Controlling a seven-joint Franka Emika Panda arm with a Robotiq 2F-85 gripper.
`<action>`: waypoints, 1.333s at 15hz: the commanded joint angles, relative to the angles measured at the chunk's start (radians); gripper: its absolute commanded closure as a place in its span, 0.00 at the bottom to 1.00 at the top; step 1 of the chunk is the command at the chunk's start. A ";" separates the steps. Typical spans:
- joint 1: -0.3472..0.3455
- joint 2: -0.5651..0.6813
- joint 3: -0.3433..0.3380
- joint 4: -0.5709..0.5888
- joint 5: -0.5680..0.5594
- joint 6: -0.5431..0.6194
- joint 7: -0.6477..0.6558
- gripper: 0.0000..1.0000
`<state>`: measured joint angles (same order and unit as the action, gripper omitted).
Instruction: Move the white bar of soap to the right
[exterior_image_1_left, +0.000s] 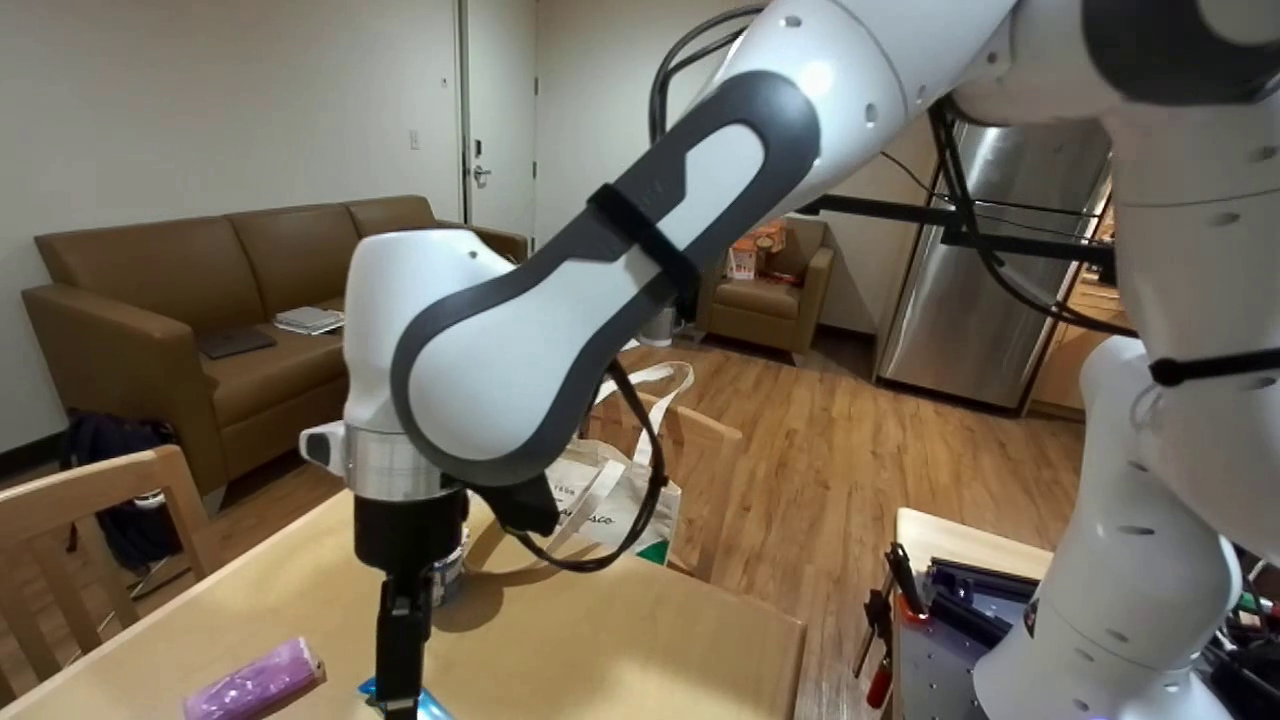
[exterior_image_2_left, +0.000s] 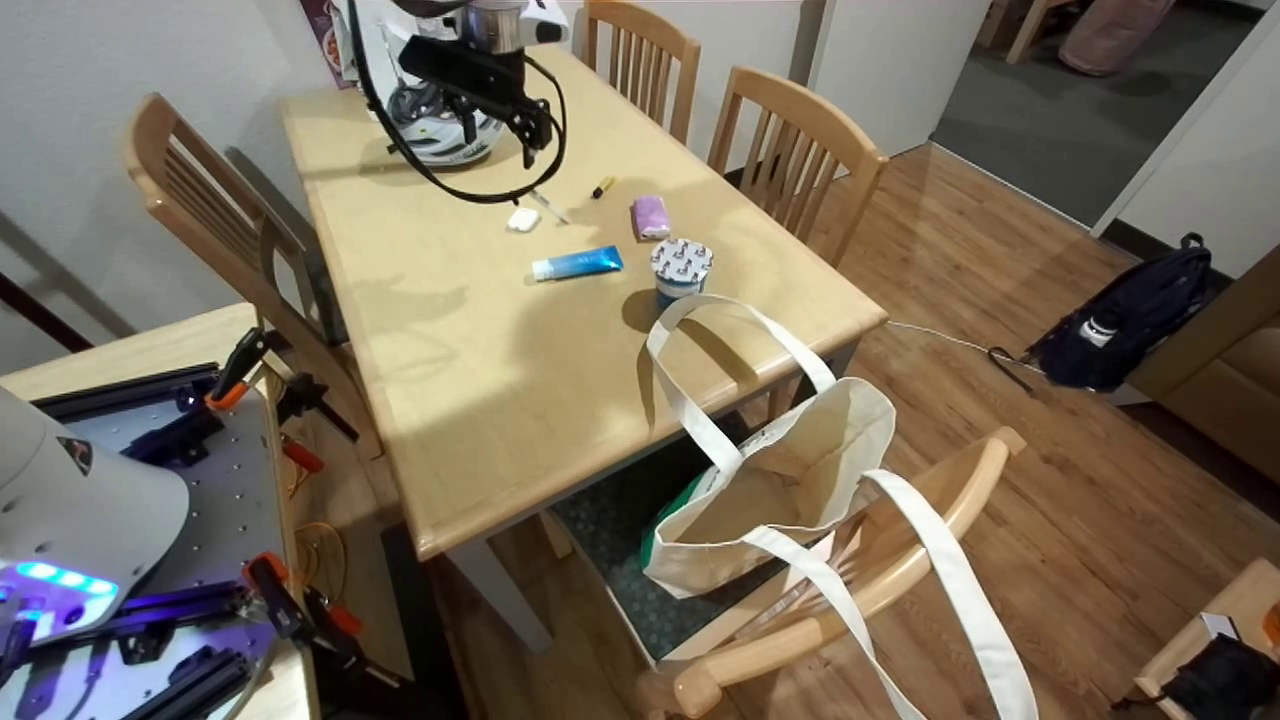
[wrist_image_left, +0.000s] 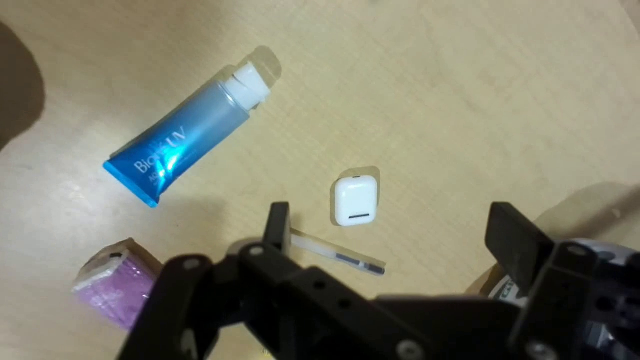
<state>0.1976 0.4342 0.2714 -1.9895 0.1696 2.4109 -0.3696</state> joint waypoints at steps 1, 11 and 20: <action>0.006 0.196 0.013 0.255 -0.091 -0.196 -0.075 0.00; 0.062 0.342 0.027 0.383 -0.154 -0.297 -0.061 0.00; 0.311 0.613 -0.063 0.765 -0.388 -0.554 0.071 0.00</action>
<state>0.4287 0.9421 0.2448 -1.3984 -0.1353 1.9504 -0.3679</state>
